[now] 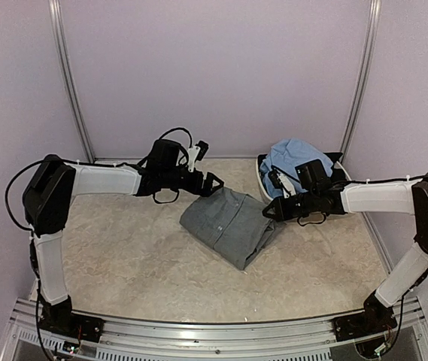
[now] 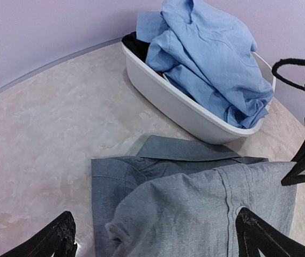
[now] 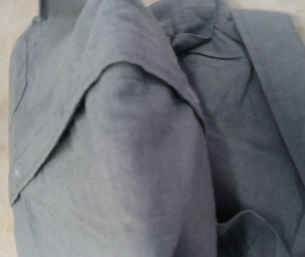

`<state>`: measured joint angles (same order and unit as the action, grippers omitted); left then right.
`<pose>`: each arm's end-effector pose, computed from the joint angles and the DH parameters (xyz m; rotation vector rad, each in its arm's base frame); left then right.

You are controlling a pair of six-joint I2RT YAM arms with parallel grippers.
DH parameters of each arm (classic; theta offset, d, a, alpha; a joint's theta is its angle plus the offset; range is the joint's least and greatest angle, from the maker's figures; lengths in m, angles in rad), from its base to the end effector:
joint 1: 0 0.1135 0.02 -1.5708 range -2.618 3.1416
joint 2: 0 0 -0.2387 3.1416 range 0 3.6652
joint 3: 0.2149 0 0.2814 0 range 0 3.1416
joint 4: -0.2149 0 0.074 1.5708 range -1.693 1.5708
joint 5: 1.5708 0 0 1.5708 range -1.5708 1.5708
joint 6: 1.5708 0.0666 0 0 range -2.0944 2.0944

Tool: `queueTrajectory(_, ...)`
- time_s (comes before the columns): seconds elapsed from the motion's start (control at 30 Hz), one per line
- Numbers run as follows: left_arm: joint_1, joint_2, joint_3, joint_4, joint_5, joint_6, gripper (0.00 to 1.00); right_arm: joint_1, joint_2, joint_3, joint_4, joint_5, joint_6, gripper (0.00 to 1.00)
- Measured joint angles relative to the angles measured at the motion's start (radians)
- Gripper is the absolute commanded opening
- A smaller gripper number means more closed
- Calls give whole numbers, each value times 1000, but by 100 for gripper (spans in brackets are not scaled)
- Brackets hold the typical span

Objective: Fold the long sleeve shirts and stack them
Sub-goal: Smooth out the square-folded shirt at the center of the board.

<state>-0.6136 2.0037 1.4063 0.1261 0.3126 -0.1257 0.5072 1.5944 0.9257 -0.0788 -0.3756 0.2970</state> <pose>0.3999 -0.3067 0.1628 0.7035 1.9873 -0.7729 0.3188 0.2051 0.1363 -0.4491 2.3621 0.8285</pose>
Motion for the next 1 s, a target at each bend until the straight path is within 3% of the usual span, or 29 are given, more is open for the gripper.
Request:
queueTrajectory(0.3,-97,94,69,31,-60,2,99,-24,33,1,-6,82,58,3)
queueTrajectory(0.67,-83,328,316,-95,-113,-5,99,-33,121,1,-29,209,58,24)
queueTrajectory(1.0,-84,375,349,-220,-150,6,99,-33,145,-1,-50,261,33,42)
